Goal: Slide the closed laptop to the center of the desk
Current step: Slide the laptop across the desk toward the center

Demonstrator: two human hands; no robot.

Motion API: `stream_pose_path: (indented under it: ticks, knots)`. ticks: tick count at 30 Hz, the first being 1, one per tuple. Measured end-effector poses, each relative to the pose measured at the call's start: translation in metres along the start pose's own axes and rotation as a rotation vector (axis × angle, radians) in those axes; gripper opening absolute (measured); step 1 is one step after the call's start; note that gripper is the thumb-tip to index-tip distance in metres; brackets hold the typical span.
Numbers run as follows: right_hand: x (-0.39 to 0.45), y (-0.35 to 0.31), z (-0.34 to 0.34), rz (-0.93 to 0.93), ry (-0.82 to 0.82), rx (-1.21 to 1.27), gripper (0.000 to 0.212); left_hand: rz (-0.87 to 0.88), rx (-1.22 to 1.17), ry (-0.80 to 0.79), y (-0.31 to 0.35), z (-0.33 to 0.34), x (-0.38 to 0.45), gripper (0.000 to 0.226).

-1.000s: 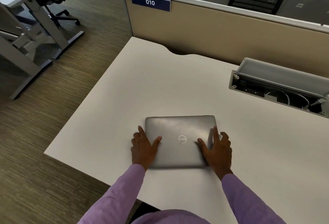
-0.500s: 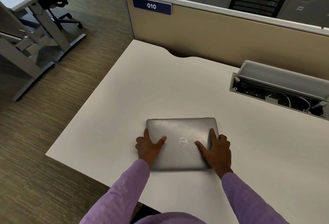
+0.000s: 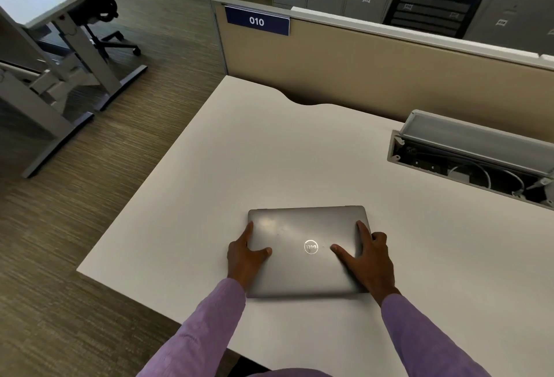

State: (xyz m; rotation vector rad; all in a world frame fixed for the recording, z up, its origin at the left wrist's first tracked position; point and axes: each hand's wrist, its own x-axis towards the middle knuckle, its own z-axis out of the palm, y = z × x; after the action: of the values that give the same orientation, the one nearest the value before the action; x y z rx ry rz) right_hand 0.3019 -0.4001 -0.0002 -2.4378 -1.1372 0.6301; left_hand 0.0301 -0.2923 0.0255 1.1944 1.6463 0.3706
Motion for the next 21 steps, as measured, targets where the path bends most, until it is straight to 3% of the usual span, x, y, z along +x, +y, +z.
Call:
stream_pose_path:
  ticks: [9, 21]
  knots:
    - [0.001, -0.005, -0.003, 0.065, -0.059, 0.055, 0.109, 0.038, 0.006, -0.059, -0.004, -0.004, 0.008, 0.092]
    - [-0.021, 0.000, 0.001, 0.156, 0.017, 0.116, 0.107, 0.176, 0.175, -0.111, 0.000, 0.004, 0.021, 0.093]
